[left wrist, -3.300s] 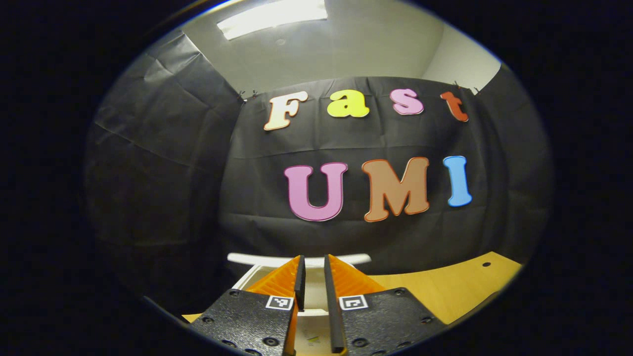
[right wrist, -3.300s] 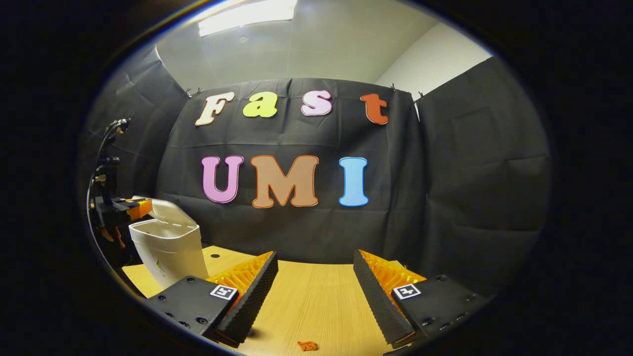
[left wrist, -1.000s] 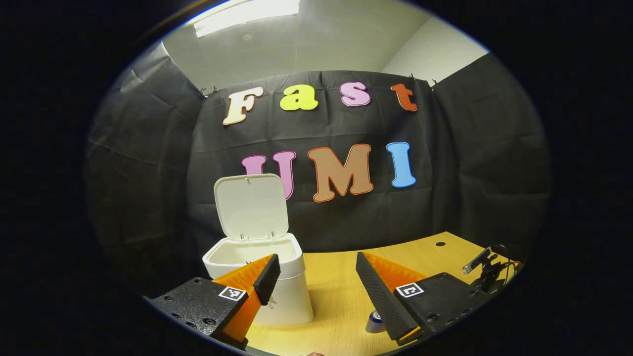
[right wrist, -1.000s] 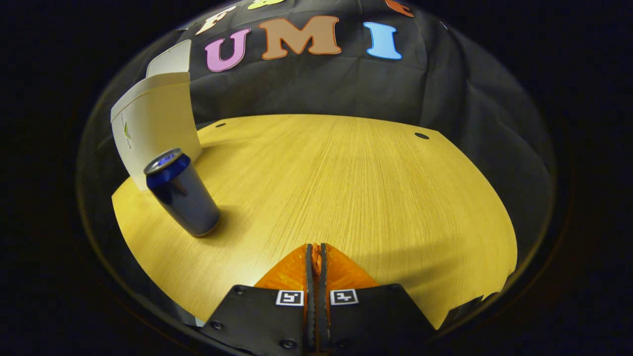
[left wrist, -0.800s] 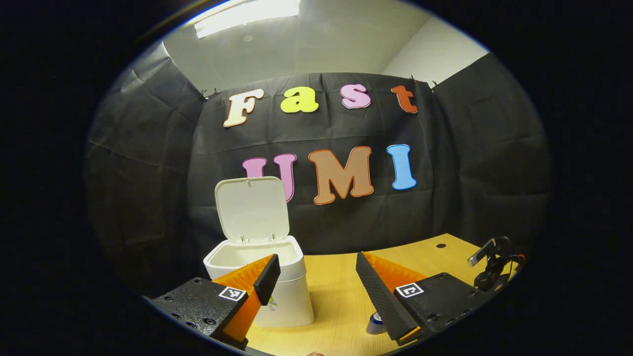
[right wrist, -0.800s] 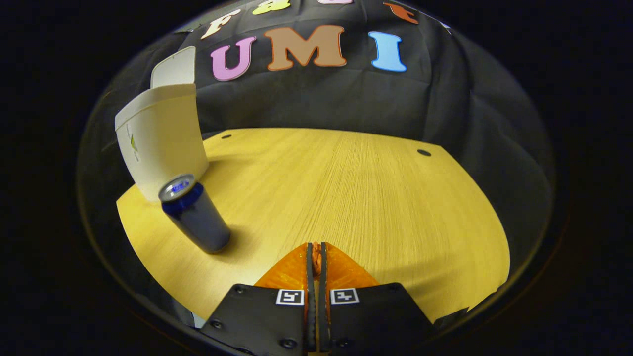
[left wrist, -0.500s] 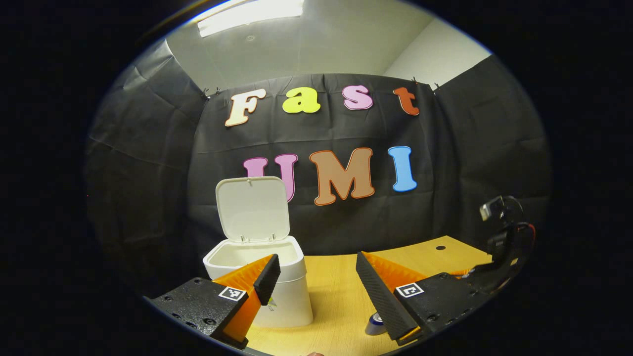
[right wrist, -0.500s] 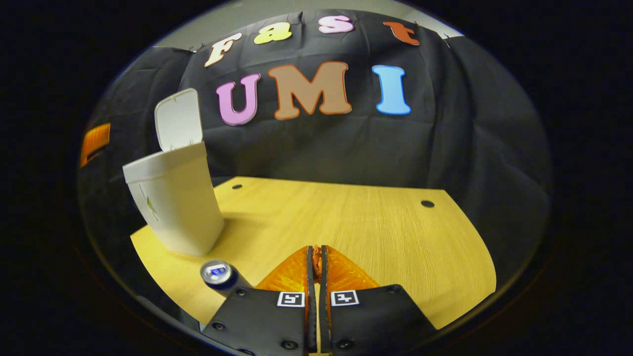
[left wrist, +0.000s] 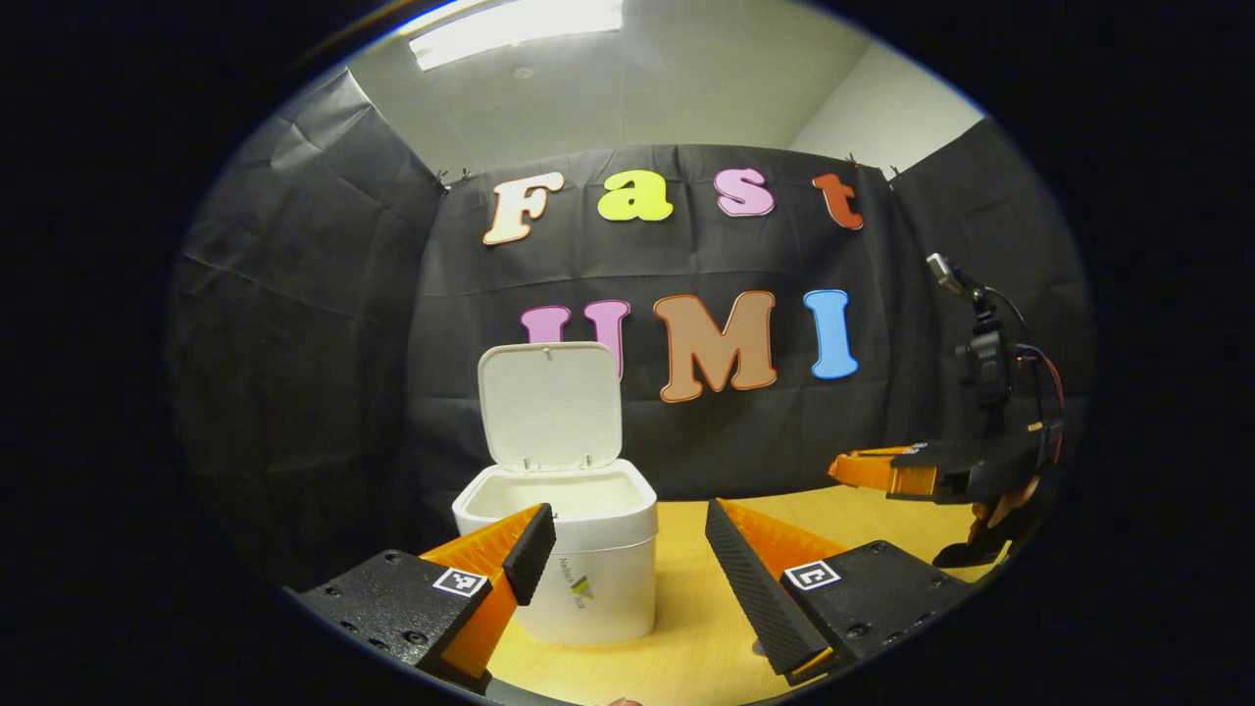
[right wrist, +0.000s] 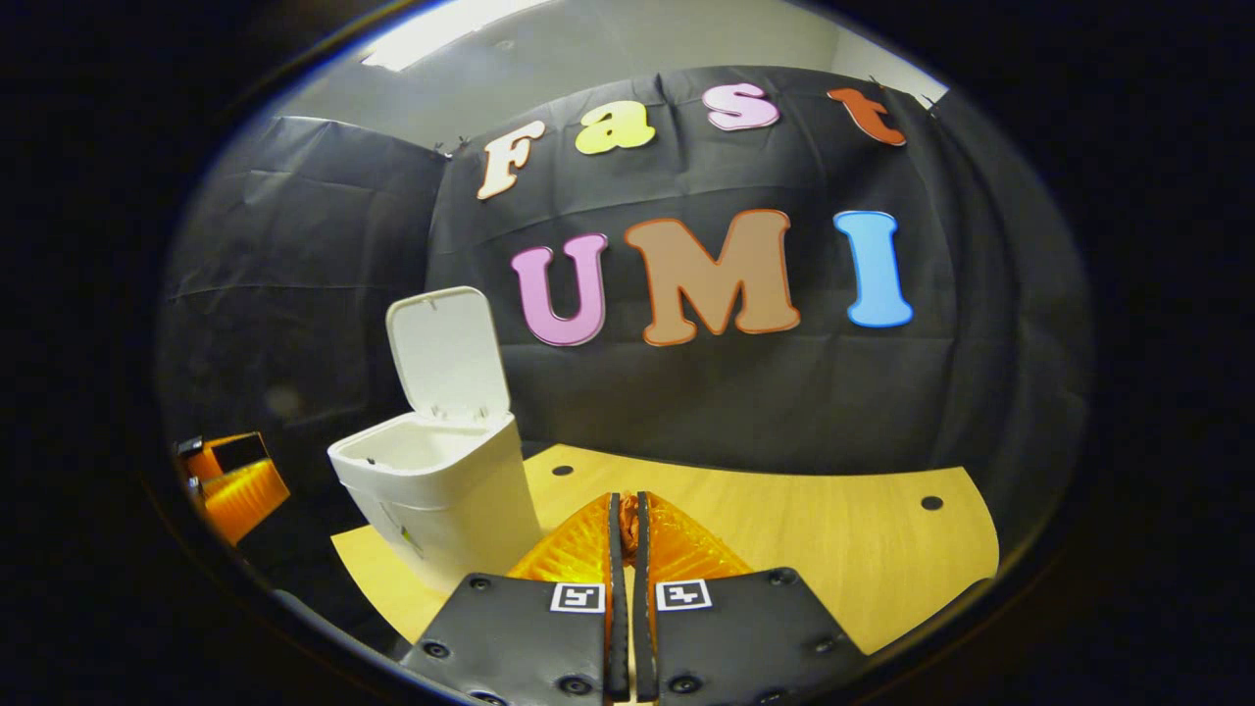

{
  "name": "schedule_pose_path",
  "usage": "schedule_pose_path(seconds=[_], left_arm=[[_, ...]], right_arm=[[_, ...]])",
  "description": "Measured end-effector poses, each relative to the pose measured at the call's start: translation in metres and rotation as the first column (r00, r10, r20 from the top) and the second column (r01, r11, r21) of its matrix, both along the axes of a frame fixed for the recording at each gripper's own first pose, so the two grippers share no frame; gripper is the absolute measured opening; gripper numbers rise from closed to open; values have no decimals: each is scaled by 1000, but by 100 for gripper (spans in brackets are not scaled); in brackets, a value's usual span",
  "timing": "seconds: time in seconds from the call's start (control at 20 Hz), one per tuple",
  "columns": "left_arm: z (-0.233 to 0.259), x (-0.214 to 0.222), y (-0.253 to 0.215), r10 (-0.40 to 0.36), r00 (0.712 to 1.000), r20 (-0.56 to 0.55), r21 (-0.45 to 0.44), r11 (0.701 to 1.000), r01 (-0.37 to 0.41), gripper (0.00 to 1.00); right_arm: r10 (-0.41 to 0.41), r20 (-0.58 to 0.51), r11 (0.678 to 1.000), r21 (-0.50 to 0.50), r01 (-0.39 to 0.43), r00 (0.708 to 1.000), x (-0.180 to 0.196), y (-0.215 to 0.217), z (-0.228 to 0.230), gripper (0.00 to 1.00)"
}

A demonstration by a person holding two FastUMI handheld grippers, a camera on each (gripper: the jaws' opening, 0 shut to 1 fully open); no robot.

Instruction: Press the lid of the desktop garbage bin to open it, pick up the crumpled paper on the desktop and throw it into the bin, then pick up the pop can on the desktop and drop it into the bin, and finally close the garbage bin lid.

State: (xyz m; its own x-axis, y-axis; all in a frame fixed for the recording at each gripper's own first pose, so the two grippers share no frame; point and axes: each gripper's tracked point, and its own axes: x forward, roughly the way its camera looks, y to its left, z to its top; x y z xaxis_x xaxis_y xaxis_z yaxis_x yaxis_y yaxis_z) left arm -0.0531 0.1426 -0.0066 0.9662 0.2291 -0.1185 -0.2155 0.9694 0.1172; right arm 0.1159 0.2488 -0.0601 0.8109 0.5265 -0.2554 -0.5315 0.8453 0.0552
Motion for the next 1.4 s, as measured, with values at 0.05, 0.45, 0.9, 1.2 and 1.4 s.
schedule_pose_path(seconds=[0.05, 0.45, 0.9, 1.2, 1.4], left_arm=[[0, -5, 7, 13, 1000, 0, 1, 1000, -13, 94], [-6, -28, 60, 102, 995, -14, -7, 995, -102, 94], [-11, -47, 118, 199, 980, -24, 0, 980, -199, 94], [-15, -45, 127, 218, 976, -23, -8, 976, -218, 94], [-11, -30, 112, 184, 983, -8, -7, 983, -185, 94]], right_arm=[[24, 17, 1000, 0, -24, 1000, 2, 16, 8, 5], [177, 60, 984, 7, -177, 982, 3, 133, 27, 5], [276, 27, 961, -22, -276, 961, 8, 239, 6, 12], [253, 63, 968, -14, -252, 966, 13, 243, 6, 96], [213, 81, 977, -14, -213, 974, 17, 213, 12, 97]])
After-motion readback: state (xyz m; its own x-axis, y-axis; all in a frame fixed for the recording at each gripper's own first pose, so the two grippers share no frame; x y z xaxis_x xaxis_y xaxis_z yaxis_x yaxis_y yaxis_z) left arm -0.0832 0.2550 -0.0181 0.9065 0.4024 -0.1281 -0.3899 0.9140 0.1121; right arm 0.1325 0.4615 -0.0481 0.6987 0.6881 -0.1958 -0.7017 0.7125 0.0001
